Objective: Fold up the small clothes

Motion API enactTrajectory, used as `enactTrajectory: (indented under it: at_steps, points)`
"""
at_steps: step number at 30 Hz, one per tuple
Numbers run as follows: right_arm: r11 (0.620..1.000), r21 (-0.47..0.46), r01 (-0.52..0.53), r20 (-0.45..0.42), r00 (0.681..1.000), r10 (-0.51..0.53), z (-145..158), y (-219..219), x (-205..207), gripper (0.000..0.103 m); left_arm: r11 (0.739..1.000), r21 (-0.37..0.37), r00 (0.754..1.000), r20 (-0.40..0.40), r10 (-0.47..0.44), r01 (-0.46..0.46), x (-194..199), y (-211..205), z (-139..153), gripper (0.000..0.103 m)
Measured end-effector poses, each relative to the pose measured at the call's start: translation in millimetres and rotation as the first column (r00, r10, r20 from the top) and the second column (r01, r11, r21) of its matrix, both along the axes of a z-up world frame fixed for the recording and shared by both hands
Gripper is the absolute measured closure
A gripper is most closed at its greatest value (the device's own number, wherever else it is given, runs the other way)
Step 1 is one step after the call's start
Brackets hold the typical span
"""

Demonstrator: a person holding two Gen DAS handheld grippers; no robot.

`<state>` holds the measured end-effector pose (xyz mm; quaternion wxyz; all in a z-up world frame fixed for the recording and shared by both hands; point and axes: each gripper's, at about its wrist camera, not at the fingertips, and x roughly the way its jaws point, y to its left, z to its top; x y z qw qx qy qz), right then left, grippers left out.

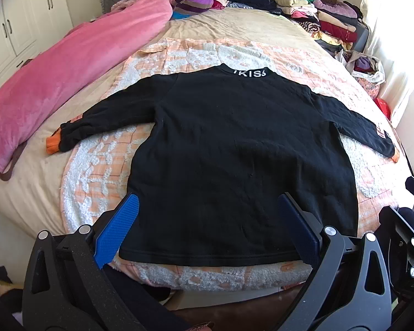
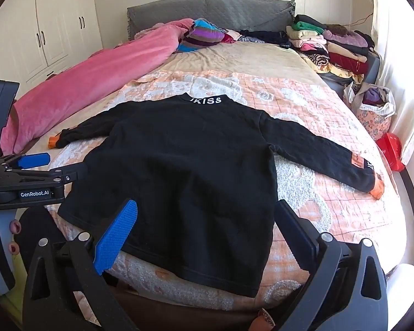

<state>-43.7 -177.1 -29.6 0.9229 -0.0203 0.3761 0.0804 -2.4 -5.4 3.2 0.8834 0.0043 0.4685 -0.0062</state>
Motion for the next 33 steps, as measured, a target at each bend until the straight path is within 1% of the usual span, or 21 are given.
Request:
enactTrajectory:
  at_steps: [33]
  points:
    - [1.0,0.003,0.005,0.001,1.0,-0.005,2.5,-4.1,0.5,0.004,1.0,-0.002,1.0,0.005,0.0,0.0,2.2,2.1,2.9,0.009]
